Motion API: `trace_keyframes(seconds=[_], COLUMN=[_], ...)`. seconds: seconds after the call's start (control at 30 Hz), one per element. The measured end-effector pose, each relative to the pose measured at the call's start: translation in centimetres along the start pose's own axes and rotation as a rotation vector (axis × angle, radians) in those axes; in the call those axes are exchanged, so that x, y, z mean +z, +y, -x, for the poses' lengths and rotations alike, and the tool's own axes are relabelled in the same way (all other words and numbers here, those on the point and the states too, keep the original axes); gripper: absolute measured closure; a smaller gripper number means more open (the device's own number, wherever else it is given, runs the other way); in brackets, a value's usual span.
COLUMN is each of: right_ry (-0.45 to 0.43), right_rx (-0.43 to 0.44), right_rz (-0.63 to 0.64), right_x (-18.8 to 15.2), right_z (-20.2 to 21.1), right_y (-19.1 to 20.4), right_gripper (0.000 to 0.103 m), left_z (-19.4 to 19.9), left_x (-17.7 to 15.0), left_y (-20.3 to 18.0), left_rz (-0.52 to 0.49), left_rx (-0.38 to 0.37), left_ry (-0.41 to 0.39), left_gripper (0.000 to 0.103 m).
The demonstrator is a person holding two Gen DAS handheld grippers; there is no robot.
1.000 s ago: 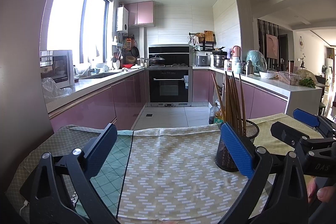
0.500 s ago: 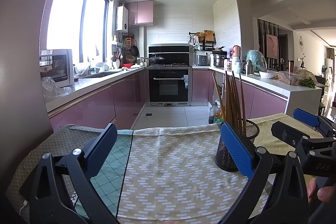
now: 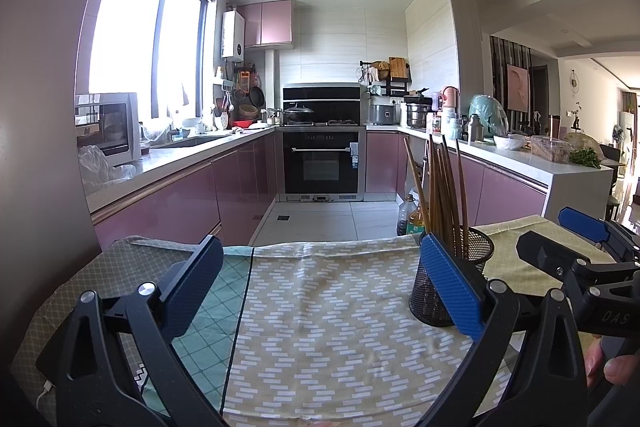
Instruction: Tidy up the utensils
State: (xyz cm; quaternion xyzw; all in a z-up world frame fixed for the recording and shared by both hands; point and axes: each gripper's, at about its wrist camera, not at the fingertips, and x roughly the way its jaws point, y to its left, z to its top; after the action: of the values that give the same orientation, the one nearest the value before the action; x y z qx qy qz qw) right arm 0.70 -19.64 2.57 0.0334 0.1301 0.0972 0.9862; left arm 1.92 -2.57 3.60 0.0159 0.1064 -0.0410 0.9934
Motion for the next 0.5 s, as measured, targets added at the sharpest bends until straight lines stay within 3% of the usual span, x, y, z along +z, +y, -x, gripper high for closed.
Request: trace_keyframes(seconds=[0.5], right_ry=[0.001], right_rx=[0.000], right_rz=[-0.002], right_x=[0.01], right_z=[0.03], right_y=[-0.02], right_gripper=[0.007], left_z=[-0.09], left_x=[-0.38], left_y=[0.07], left_rz=[0.007], left_rx=[-0.001], left_ry=[0.006], left_gripper=[0.006])
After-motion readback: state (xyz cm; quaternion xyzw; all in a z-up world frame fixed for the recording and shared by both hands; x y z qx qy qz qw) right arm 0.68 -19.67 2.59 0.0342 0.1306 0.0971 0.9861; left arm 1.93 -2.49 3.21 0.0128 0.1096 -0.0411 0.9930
